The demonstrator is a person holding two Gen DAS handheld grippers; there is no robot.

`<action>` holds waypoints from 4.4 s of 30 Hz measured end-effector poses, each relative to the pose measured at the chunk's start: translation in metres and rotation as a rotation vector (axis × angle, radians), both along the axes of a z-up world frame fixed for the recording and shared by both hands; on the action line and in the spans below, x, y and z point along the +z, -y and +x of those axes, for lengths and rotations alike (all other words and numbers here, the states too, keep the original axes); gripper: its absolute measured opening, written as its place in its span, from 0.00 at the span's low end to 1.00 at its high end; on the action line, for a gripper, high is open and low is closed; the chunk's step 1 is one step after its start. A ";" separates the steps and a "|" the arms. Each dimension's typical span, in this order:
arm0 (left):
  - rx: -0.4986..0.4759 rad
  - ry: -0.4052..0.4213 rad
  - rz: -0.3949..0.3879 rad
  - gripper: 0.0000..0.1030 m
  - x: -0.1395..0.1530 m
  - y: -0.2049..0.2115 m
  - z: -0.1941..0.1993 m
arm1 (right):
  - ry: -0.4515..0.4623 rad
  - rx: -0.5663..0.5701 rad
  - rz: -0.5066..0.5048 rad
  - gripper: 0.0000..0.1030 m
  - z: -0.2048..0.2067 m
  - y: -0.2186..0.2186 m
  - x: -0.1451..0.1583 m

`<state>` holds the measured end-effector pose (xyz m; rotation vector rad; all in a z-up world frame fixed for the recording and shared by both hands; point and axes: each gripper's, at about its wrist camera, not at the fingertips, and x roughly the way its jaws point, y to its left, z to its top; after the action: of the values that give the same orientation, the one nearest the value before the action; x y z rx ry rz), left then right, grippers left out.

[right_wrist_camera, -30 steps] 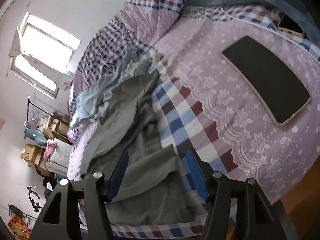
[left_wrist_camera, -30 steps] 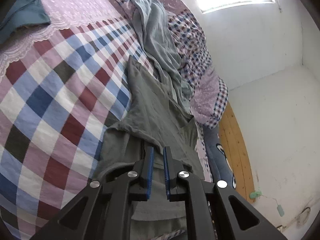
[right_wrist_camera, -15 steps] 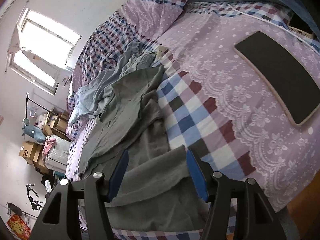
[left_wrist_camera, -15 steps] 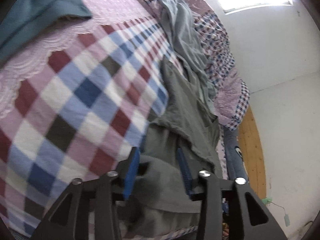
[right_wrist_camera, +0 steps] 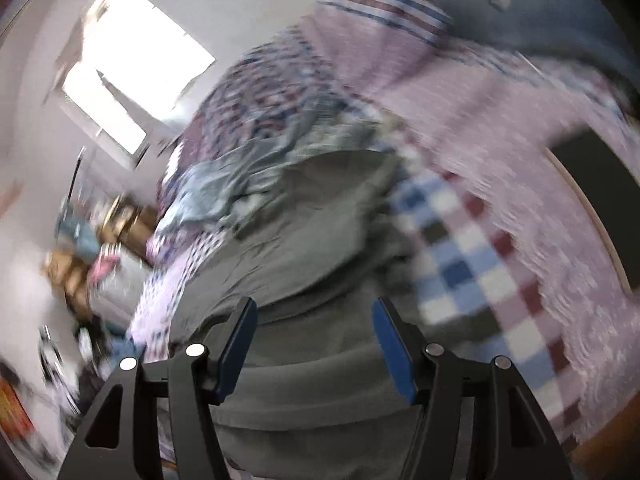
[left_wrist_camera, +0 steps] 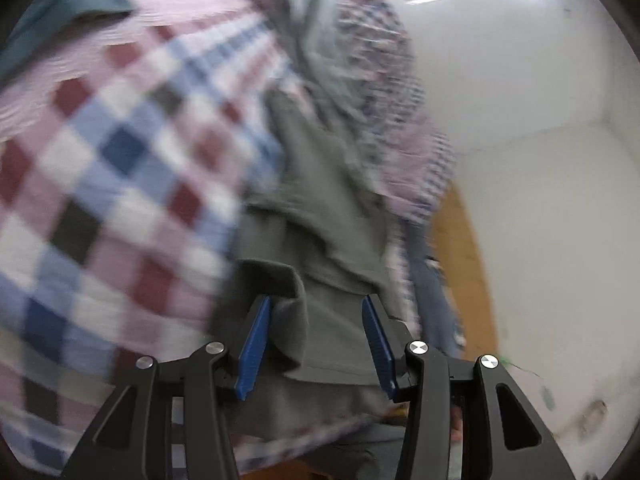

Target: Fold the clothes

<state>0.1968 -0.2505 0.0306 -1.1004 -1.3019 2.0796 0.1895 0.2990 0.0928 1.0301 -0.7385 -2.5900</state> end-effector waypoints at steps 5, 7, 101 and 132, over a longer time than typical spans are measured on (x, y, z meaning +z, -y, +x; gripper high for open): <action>-0.030 0.045 -0.024 0.48 -0.004 -0.011 -0.009 | -0.139 0.236 0.224 0.62 0.009 0.098 0.009; -0.021 0.084 -0.051 0.48 -0.008 -0.012 -0.012 | -0.161 0.322 0.286 0.62 0.016 0.140 0.003; -0.003 0.051 0.055 0.51 -0.005 0.017 -0.019 | -0.157 0.774 0.320 0.52 -0.034 0.319 -0.022; -0.015 -0.108 0.370 0.05 0.003 0.032 -0.015 | -0.336 0.771 0.527 0.57 0.011 0.342 -0.015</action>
<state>0.1820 -0.2825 0.0338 -0.8212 -1.5391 1.7639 0.2003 -0.0432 0.0773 0.7475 0.3900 -2.1740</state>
